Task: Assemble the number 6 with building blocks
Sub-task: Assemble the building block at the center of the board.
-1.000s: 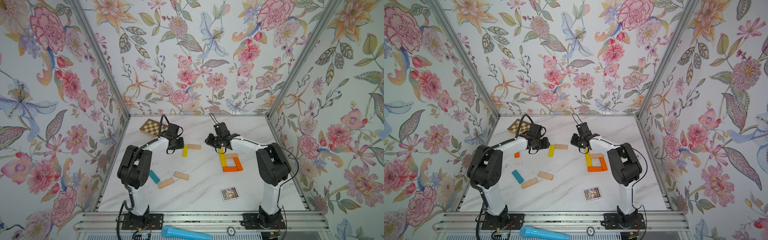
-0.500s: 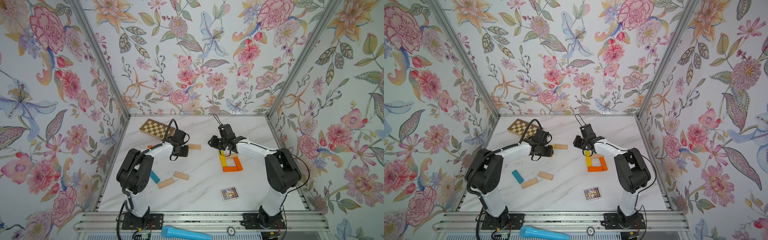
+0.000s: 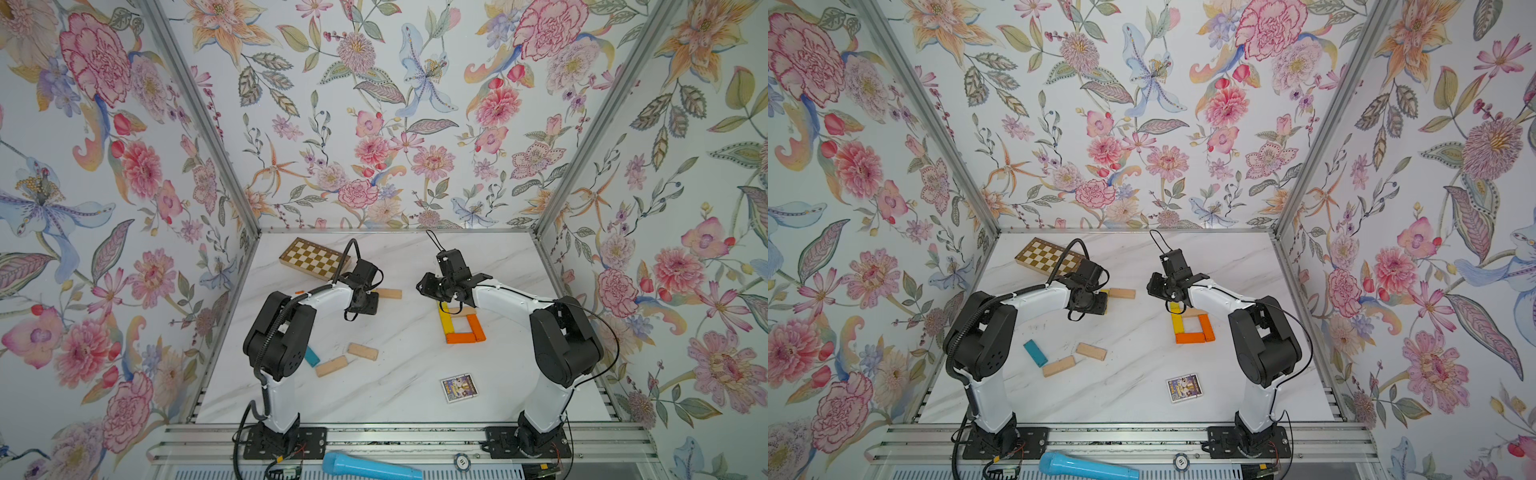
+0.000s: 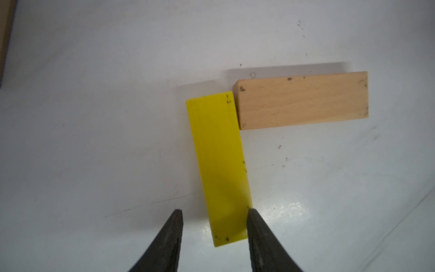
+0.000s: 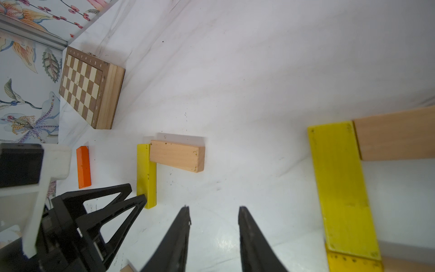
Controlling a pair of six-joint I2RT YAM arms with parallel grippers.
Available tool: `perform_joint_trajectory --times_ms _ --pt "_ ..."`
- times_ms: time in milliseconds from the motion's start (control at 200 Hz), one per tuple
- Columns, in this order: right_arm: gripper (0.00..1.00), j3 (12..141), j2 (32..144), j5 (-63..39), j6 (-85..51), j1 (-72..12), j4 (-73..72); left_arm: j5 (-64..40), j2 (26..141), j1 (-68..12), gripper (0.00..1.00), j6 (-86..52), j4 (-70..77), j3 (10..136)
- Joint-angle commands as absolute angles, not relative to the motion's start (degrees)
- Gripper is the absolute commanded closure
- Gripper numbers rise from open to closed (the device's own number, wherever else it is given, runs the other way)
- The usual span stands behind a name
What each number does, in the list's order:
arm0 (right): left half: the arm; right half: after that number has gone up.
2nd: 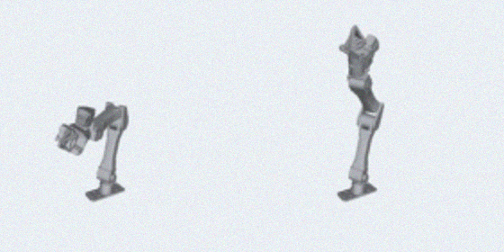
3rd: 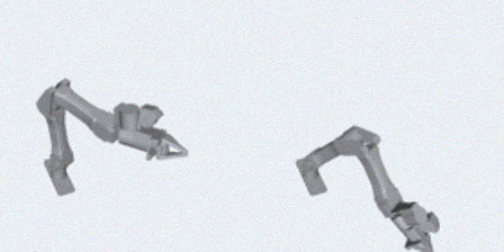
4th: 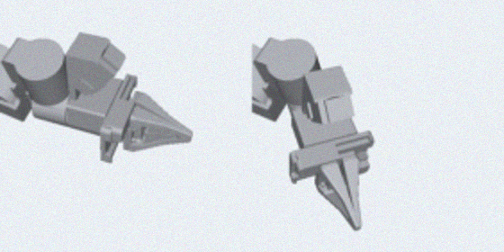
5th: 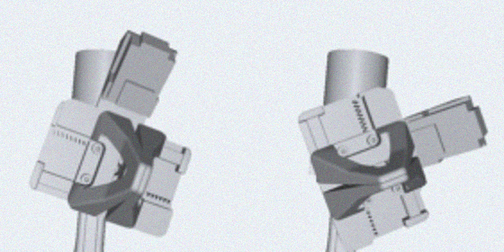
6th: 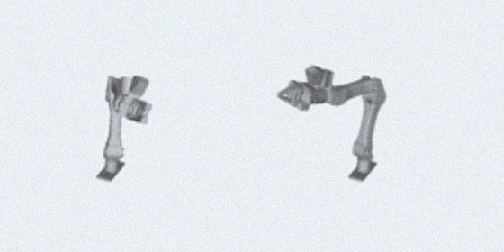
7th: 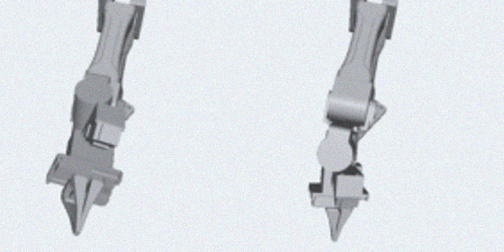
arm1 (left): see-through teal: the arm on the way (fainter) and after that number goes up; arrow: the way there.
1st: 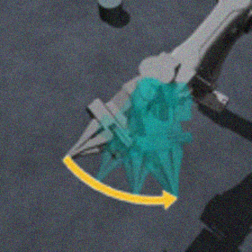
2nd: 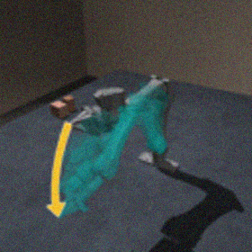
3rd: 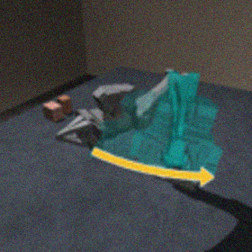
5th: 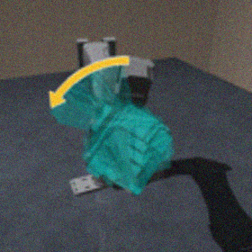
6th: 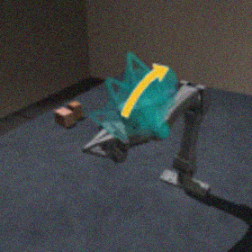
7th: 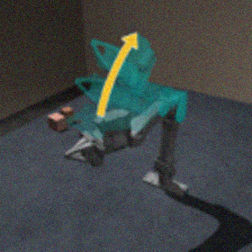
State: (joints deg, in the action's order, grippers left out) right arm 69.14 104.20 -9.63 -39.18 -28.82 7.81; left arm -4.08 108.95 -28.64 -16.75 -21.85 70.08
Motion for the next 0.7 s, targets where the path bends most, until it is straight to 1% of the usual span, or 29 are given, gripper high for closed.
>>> perform_joint_trajectory --times_ms 0,280,355,435,505,621,691 --pt "0.63 69.2 102.9 -9.3 -37.9 -28.5 8.1 -3.9 109.9 -29.1 0.51 -17.4 -22.7 71.7" --pt "0.64 69.2 103.2 -9.3 -37.8 -28.3 8.3 -5.3 110.7 -29.2 0.5 -19.4 -21.8 71.9" --pt "0.63 69.1 103.2 -9.3 -37.8 -28.2 8.3 -5.9 110.4 -29.2 0.47 -20.5 -21.5 72.1" --pt "0.63 69.0 103.2 -9.3 -37.7 -28.1 8.3 -6.3 110.4 -29.2 0.4 -22.2 -21.6 72.6" --pt "0.63 69.1 103.2 -9.3 -37.6 -28.1 8.3 -6.8 110.6 -29.3 0.37 -23.7 -21.5 72.9" --pt "0.63 68.9 103.0 -9.4 -37.6 -27.9 8.3 -6.3 111.4 -29.4 0.37 -26.1 -22.2 73.9" --pt "0.64 68.7 102.9 -9.3 -37.7 -27.9 8.3 -6.1 112.3 -29.4 0.39 -27.6 -23.3 74.9"
